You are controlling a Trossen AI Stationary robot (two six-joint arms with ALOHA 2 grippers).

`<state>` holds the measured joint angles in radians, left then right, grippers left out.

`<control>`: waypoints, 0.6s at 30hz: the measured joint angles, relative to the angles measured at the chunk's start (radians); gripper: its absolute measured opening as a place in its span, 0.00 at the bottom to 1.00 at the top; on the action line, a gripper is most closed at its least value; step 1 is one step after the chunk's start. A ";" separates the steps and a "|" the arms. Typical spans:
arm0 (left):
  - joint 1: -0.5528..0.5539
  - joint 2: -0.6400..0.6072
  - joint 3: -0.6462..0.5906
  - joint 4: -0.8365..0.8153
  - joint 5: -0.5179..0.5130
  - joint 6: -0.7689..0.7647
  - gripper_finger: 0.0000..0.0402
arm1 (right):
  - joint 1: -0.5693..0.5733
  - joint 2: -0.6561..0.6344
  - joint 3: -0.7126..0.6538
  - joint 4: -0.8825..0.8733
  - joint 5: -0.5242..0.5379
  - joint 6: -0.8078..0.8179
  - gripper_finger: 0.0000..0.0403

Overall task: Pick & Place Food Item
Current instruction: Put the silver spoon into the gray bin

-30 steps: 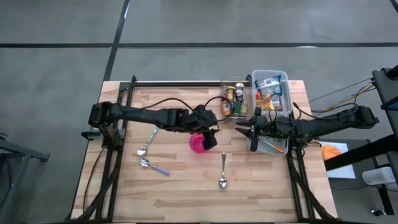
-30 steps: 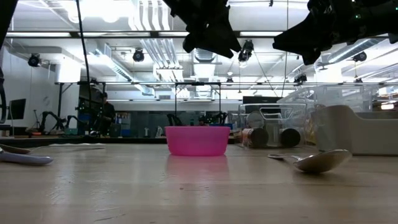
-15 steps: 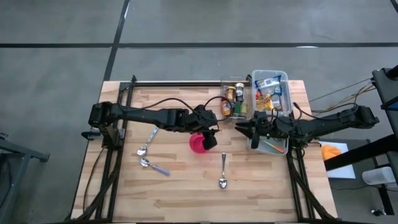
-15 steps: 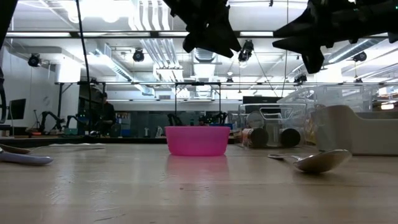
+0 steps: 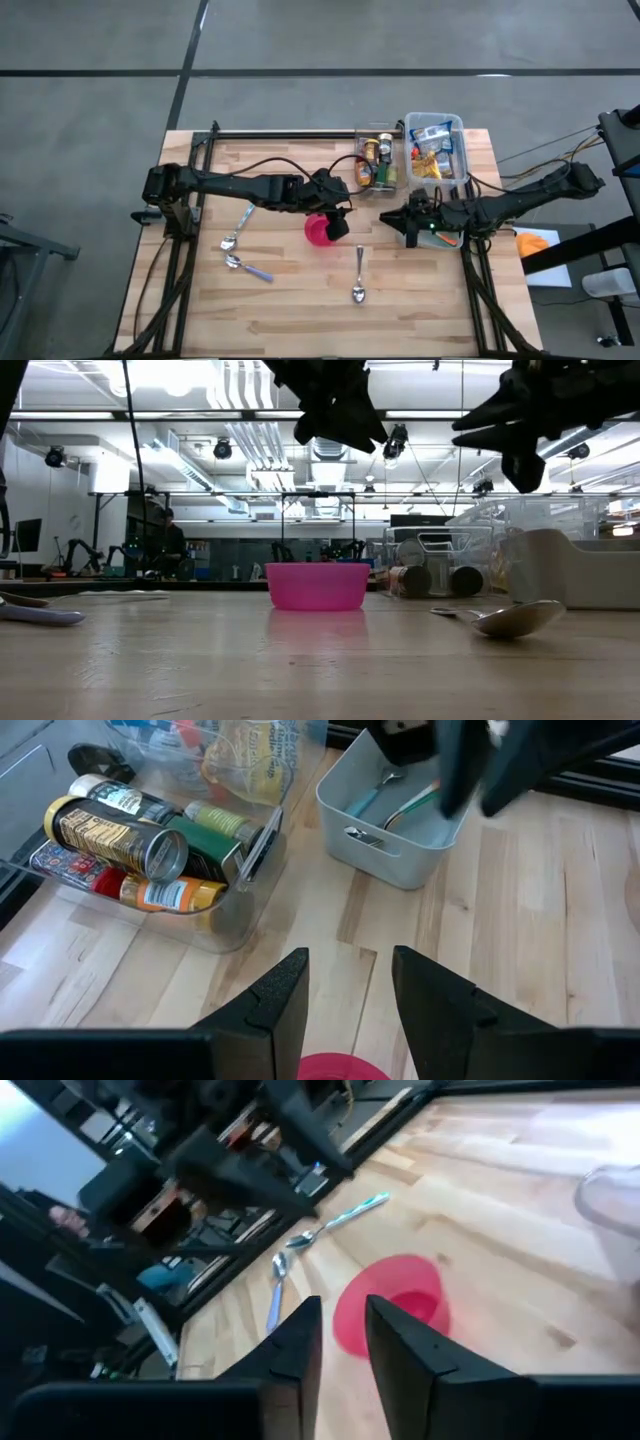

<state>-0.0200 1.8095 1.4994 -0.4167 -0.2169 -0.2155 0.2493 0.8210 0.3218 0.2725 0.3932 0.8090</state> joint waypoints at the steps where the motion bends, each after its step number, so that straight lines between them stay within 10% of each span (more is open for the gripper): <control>1: 0.000 0.000 0.000 0.000 0.000 0.000 0.36 | 0.016 0.001 0.000 -0.001 0.008 0.007 0.17; 18: 0.000 0.000 0.000 0.000 0.000 0.000 0.36 | 0.251 0.245 0.310 -0.214 0.134 0.110 0.02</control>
<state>-0.0204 1.8099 1.4994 -0.4168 -0.2169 -0.2153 0.5006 1.0656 0.6314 0.0582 0.5270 0.9194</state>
